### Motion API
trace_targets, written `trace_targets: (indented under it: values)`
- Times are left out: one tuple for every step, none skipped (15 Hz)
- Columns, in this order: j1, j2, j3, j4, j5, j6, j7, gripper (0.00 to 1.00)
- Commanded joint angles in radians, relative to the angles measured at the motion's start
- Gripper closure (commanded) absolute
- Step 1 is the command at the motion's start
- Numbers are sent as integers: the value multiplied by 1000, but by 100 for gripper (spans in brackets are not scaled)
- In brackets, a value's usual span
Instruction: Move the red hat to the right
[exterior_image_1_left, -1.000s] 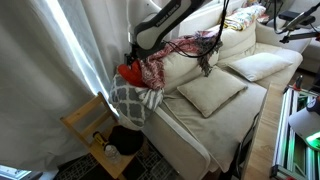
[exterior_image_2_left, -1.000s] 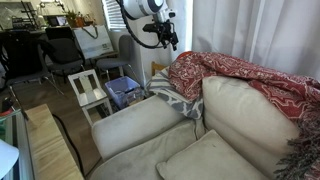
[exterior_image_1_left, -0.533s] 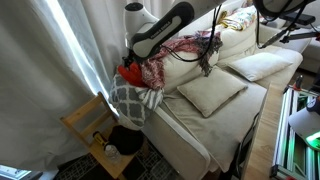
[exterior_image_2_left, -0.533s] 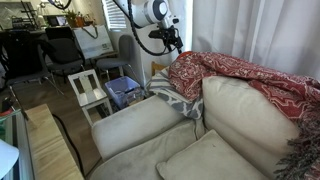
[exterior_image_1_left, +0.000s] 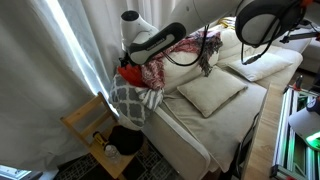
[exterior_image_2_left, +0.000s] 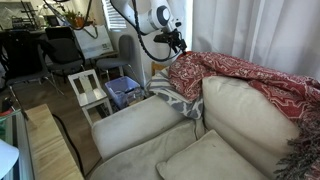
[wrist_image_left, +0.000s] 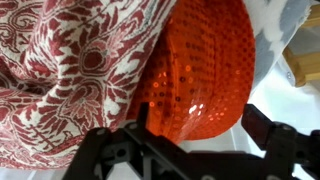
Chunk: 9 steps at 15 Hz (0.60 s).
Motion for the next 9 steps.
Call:
trace_targets:
  values:
    - [11,107,-49,156,-19,-56,75,38]
    - [14,119,-61,175,-25,-66,92,46]
    - [15,125,-68,190,-27,-82,107,54]
    - [18,129,-75,202,-31,-106,126,62]
    - [21,131,-80,213,-38,-130,140,69]
    - [24,127,-83,220,-43,-157,156,78]
    - [26,125,-84,231,-50,-185,168,84]
    - [29,124,-83,245,-56,-216,178,93]
    - [30,122,-76,256,-61,-241,179,99]
